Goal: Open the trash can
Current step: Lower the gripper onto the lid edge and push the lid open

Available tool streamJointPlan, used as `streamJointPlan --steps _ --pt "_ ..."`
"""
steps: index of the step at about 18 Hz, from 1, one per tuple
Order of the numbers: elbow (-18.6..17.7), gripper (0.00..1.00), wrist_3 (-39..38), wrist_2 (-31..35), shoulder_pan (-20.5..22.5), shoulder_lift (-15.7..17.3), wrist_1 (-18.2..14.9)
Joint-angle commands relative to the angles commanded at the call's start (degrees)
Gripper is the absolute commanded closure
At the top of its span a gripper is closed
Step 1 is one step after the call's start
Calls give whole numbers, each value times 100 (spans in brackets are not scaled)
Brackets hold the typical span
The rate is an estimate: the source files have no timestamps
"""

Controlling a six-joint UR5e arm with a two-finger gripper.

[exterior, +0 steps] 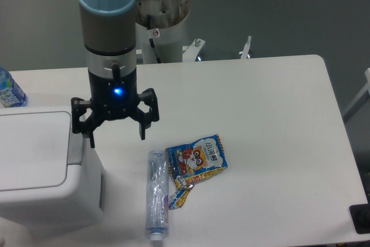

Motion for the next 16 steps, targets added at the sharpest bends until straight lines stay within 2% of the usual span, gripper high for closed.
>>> streamJointPlan --steps 16 --pt "-26 0 0 0 -105 -123 0"
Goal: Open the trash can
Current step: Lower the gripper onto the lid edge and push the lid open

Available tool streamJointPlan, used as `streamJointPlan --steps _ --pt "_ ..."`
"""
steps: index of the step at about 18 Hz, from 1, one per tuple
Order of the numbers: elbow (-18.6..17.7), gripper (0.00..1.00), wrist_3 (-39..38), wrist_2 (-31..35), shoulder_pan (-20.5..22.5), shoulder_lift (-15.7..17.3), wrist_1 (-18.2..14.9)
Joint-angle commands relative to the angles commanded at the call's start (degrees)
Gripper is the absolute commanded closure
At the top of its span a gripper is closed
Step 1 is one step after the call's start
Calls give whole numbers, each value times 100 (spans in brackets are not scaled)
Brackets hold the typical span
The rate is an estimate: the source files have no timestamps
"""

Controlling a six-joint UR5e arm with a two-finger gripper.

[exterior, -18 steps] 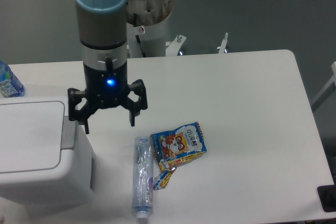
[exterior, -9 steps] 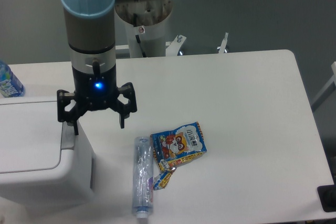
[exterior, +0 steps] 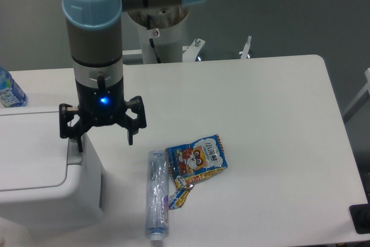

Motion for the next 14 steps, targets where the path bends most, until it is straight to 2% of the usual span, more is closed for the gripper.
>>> streamJointPlan --steps 11,14 --pt "9 0 0 9 -53 -44 0" --pt "297 0 61 9 -44 -44 9"
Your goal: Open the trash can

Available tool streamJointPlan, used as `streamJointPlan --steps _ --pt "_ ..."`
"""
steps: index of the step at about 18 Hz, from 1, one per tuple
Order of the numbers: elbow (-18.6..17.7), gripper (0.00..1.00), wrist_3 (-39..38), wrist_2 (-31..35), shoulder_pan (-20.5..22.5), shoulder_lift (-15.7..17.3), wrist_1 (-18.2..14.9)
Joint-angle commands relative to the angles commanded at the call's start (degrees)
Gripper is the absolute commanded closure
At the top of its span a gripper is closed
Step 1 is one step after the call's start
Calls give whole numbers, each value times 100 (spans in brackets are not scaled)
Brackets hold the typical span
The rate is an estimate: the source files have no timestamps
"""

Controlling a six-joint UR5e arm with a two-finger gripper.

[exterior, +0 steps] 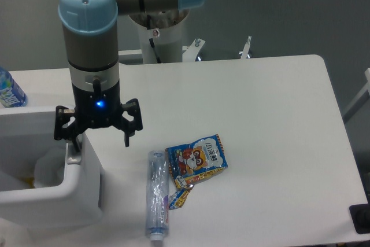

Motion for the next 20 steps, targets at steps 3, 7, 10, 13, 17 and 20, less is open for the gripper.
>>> streamJointPlan --steps 3,7,10,13,17,20 --pt "309 0 114 26 306 9 411" --pt "353 0 552 332 746 52 1072" --pt "309 0 1194 1122 1010 70 1020" --pt "265 0 2002 1721 1239 70 713" --pt "160 0 3214 2074 1599 61 510" --pt "-129 0 4015 2101 1740 88 510"
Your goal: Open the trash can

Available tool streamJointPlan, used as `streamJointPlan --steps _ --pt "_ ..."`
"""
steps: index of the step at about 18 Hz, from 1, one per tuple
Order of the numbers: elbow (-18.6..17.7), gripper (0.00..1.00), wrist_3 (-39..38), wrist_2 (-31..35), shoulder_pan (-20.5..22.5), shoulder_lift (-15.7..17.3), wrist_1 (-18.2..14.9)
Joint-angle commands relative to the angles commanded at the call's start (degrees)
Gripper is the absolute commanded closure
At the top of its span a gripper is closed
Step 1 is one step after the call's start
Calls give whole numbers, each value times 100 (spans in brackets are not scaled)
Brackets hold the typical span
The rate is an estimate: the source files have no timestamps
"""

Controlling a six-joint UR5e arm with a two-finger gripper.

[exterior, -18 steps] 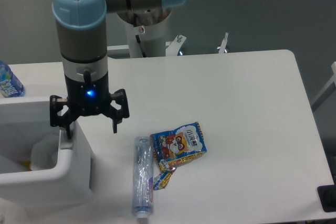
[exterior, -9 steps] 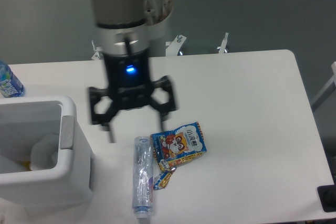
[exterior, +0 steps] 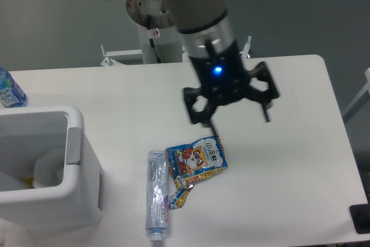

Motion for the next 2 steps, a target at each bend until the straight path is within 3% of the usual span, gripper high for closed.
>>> streamJointPlan --steps 2 --pt "-220 0 195 0 61 88 17"
